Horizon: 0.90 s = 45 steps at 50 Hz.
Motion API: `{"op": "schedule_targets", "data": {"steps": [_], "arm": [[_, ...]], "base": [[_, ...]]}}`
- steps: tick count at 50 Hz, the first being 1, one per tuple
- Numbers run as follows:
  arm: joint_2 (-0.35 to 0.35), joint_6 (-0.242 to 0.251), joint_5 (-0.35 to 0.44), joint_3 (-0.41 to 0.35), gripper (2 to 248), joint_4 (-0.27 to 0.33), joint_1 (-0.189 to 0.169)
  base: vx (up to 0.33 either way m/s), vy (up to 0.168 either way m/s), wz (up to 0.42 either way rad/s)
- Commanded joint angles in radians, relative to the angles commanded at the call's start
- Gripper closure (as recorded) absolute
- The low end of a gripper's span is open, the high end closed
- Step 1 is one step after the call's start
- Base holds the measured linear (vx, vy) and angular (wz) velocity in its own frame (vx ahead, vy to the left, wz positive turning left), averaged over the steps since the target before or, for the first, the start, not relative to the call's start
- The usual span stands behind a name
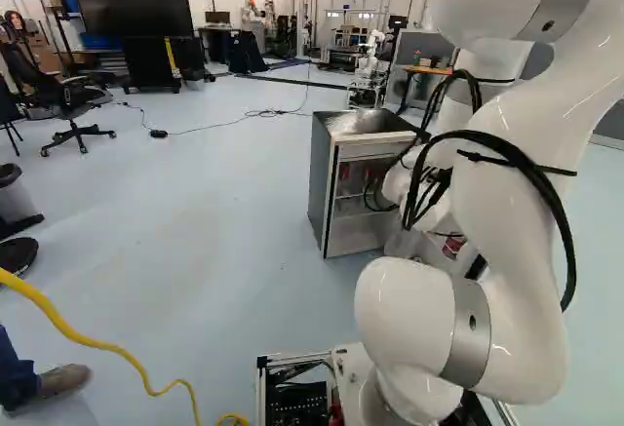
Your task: Grab a drink from the fridge
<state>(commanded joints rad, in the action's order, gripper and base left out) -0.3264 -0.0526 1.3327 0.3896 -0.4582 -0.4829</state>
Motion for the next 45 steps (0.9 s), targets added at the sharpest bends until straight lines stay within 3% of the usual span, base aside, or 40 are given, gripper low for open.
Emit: {"op": "schedule_targets", "data": {"steps": [45], "arm": [[0.05,0.0,0.0,-0.029,161,0.0,0.184]], "base": [[0.0,0.0,0.0]]}}
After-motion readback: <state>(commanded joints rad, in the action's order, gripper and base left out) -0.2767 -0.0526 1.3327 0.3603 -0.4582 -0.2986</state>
